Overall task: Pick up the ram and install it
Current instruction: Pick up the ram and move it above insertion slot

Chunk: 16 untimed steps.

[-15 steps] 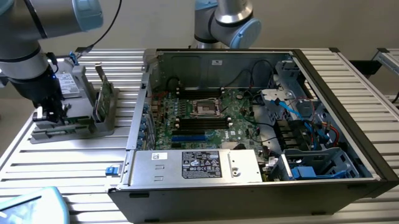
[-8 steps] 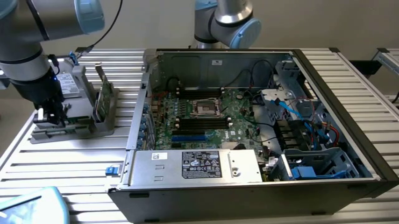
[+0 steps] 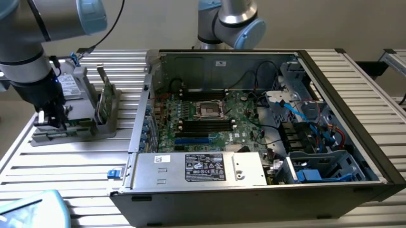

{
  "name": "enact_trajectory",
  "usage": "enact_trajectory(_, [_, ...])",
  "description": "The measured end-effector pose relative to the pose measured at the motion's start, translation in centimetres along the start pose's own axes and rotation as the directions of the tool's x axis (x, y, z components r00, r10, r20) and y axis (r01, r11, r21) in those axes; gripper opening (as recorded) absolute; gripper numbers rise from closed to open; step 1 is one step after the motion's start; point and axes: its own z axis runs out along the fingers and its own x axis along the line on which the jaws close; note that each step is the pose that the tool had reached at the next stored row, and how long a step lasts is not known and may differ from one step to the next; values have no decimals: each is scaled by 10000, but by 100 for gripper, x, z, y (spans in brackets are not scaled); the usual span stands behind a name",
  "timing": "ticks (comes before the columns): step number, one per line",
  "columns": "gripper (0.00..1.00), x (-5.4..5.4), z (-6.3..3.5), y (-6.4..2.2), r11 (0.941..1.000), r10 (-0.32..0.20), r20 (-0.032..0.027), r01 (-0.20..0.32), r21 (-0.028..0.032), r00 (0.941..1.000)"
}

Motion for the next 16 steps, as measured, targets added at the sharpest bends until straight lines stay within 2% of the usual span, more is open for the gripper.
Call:
enact_trajectory(7, [33, 56, 7, -58, 10000, -25, -7, 25, -1, 10000])
enact_trajectory(16, [33, 69, 156, -87, 10000, -53, -11, 53, -4, 10000])
